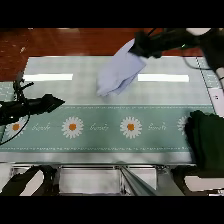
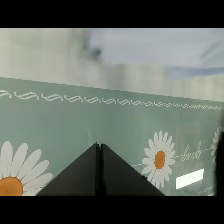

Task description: Fold the shirts.

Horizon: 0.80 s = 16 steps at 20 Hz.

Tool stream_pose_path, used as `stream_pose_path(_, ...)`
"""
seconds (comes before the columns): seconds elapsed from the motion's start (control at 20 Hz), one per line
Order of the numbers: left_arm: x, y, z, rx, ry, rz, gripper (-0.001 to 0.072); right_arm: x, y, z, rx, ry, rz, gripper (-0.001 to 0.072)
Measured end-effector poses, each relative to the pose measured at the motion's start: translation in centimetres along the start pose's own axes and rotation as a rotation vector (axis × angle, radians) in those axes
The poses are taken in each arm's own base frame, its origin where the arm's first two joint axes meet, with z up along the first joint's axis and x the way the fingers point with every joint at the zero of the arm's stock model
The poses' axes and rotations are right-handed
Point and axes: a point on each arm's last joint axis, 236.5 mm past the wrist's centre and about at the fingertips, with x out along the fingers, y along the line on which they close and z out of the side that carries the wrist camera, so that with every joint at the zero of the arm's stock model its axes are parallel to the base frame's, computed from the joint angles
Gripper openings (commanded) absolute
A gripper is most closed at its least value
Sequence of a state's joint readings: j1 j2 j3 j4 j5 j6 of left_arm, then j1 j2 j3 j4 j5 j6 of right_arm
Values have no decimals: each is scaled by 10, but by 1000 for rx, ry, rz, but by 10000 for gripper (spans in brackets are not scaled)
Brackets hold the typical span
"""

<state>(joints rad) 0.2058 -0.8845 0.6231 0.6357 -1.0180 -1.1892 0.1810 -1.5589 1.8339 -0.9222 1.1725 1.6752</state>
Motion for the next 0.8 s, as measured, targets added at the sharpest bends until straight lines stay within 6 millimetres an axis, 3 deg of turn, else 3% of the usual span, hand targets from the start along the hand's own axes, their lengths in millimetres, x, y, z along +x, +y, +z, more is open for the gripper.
stream_pose_path(0.2,1,0,-3,4,12,-4,22,-87,-29,41,43,-116,-98,22)
stream_pose_path(0.4,1,-2,-6,38,26,-10,22,-181,-75,54,169,-230,-212,22)
stream_pose_path(0.6,1,-2,-7,64,31,-12,23,-265,-119,33,312,-291,-356,21)
stream_pose_path(0.8,0,-3,-8,77,36,-15,23,-331,-162,-18,469,-283,-582,22)
